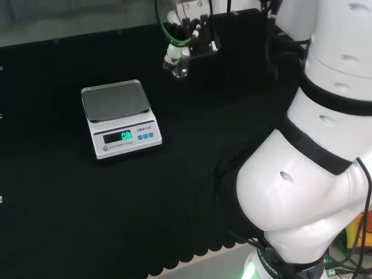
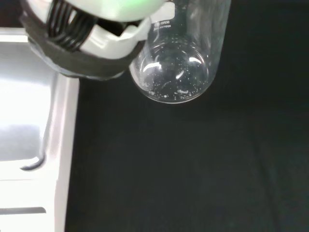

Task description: Put the beaker on the electronic balance.

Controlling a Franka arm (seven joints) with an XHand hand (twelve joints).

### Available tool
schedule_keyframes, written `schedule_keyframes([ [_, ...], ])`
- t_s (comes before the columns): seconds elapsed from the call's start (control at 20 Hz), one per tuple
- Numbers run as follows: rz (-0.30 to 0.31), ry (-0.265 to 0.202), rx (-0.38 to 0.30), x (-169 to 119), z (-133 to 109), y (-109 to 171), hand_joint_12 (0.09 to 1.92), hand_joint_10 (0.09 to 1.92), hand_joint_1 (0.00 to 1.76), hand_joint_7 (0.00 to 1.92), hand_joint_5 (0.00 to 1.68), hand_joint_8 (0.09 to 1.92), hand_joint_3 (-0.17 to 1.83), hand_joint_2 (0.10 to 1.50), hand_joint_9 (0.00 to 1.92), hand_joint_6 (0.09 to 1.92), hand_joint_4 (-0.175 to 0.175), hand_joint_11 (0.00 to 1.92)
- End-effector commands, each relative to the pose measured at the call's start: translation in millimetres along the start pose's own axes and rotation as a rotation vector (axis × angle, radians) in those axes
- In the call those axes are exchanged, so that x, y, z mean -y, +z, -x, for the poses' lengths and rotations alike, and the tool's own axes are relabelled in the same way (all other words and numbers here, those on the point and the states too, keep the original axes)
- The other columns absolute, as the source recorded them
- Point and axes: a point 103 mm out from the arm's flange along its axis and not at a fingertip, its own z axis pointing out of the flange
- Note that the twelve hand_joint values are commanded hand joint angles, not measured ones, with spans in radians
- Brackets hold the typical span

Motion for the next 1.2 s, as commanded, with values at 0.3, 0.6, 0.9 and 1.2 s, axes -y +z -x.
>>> schedule_keyframes([
  [0.3,0.04,0.025,0.04,33,-23,-19,0.46,0.09,1.19,1.32,1.22,0.57,0.14,0.94,1.58,0.62,-0.157,1.7],
  [0.6,0.042,-0.011,-0.001,31,-25,-18,0.46,0.09,1.19,1.31,1.21,0.57,0.14,0.94,1.58,0.62,-0.154,1.7],
  [0.9,0.05,-0.031,-0.014,27,-29,-18,0.46,0.09,1.18,1.31,1.21,0.56,0.13,0.94,1.58,0.62,-0.152,1.7],
  [1.2,0.047,-0.07,-0.026,12,-53,-17,0.46,0.09,1.18,1.31,1.21,0.57,0.13,0.95,1.58,0.62,-0.15,1.7],
])
